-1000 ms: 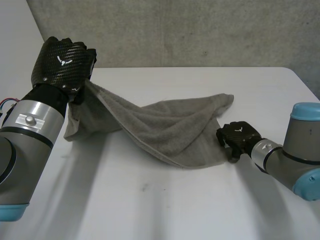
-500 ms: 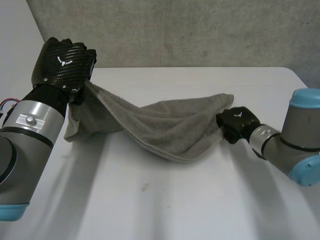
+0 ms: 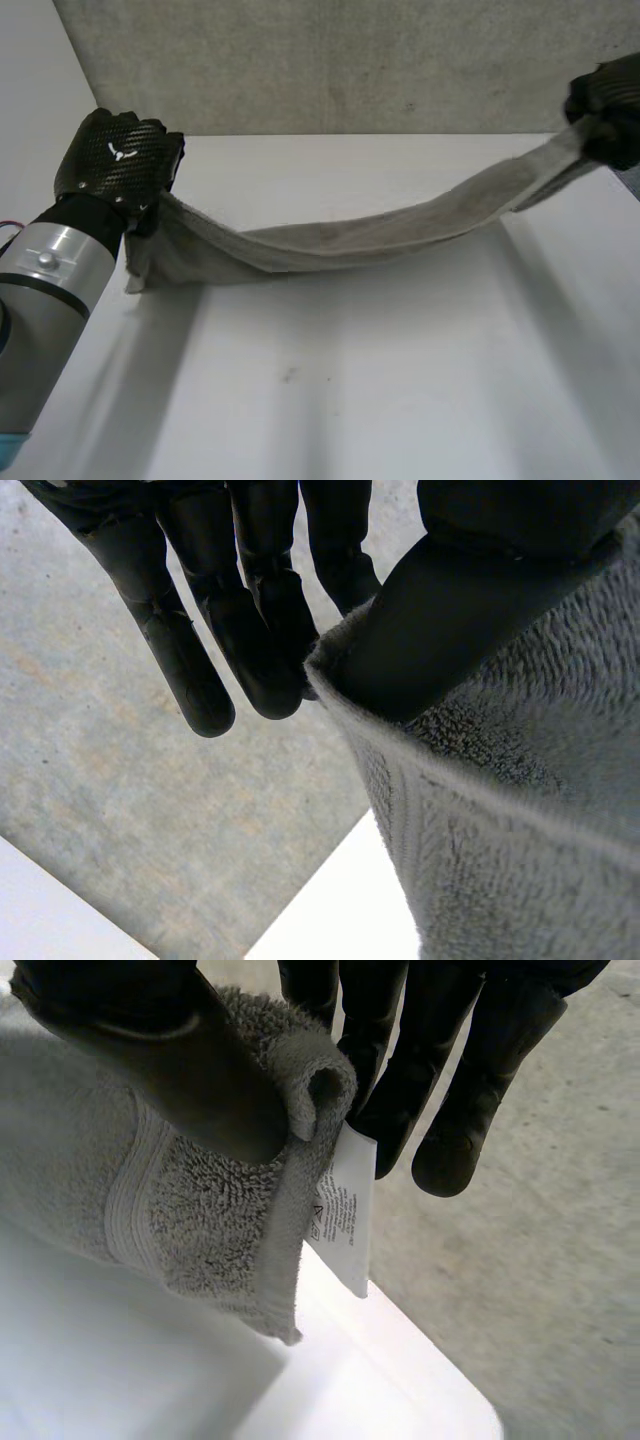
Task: Fold the towel.
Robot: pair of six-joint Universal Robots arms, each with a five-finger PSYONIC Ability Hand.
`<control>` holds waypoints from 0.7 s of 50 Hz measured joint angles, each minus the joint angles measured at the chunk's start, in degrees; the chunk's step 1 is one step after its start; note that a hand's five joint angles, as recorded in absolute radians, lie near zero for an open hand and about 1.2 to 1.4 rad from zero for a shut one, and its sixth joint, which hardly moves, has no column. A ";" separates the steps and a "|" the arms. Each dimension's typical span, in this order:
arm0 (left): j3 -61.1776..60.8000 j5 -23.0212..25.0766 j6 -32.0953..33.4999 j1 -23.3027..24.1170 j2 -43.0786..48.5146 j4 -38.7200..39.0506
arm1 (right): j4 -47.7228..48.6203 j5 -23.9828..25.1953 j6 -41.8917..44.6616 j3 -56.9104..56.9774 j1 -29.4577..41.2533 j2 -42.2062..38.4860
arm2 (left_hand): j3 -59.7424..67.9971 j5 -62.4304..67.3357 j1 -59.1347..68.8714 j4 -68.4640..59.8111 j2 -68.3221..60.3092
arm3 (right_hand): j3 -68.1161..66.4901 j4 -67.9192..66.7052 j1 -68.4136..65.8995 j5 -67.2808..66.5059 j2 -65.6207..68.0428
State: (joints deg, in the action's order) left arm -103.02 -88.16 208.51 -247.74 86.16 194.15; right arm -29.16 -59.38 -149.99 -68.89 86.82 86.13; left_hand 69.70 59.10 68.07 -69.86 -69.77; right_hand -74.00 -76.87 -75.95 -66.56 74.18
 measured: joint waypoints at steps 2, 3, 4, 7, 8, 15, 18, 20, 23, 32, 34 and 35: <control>0.10 0.05 0.04 -0.34 -0.62 -2.07 | -4.17 0.61 3.01 1.07 -1.56 1.11 | 0.00 0.00 0.00 0.00 0.00 | 0.00 0.00 0.00 0.00 0.00; 0.18 0.09 0.07 -0.69 -0.97 -3.66 | -6.88 0.87 5.23 1.58 -2.50 1.69 | 0.00 0.00 0.00 0.00 0.00 | 0.00 0.00 0.00 -0.01 0.00; 0.24 0.10 0.08 -0.92 -1.14 -4.60 | -8.52 1.00 6.69 1.81 -3.05 2.00 | 0.00 0.00 0.00 0.00 0.00 | 0.00 0.00 0.00 -0.01 0.00; 0.49 0.33 0.13 -2.45 -1.60 -9.16 | -14.11 1.07 12.62 1.38 -4.57 2.55 | 0.00 0.00 0.00 0.00 0.00 | 0.00 0.00 0.00 -0.01 0.00; 0.56 0.59 0.13 -3.29 -1.58 -11.14 | -15.91 0.93 15.18 0.49 -4.93 2.53 | 0.00 0.00 0.00 0.00 0.00 | 0.00 0.00 0.00 -0.02 0.00; 0.60 4.22 0.21 -7.54 0.10 -18.53 | -20.80 -0.28 26.86 -7.49 -5.27 1.25 | 0.00 0.00 0.00 0.00 0.00 | 0.00 0.00 0.00 -0.03 0.01; 0.73 6.42 0.36 -8.47 2.66 -19.49 | -20.71 -0.95 29.40 -10.89 -4.97 -0.56 | 0.00 0.00 0.00 0.00 0.00 | 0.00 0.00 0.00 -0.03 0.00; 0.95 7.38 0.48 -8.71 4.30 -19.60 | -20.28 -1.38 30.18 -12.43 -4.77 -2.01 | 0.00 0.00 0.00 0.00 0.00 | 0.00 0.00 0.00 -0.03 0.00; 1.61 8.48 0.77 -8.84 7.02 -19.51 | -19.23 -1.96 30.50 -13.87 -4.46 -4.40 | 0.00 0.00 0.00 0.00 0.00 | 0.00 0.00 0.00 -0.03 0.00; 10.34 8.94 3.95 -8.08 20.21 -19.04 | -11.06 -4.76 25.55 -9.88 -2.35 -16.05 | 0.00 0.00 0.00 0.00 0.00 | 0.00 0.00 0.00 -0.04 0.00; 14.83 8.77 5.22 -7.78 24.22 -19.01 | -8.92 -6.03 23.37 -6.25 -1.10 -19.82 | 0.00 0.00 0.00 0.00 0.00 | 0.00 0.00 0.00 -0.26 0.00; 16.10 8.72 5.51 -7.70 25.21 -18.96 | -8.42 -6.38 22.81 -5.16 -0.72 -20.76 | 0.00 0.00 0.00 0.00 0.00 | 0.00 0.00 0.00 -0.32 0.00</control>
State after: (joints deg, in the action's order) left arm -86.92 -79.43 214.02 -255.44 111.37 175.19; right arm -37.58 -65.76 -127.18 -74.05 86.10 65.37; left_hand 69.71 59.10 68.07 -69.86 -69.77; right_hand -74.00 -76.87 -75.95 -66.87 74.18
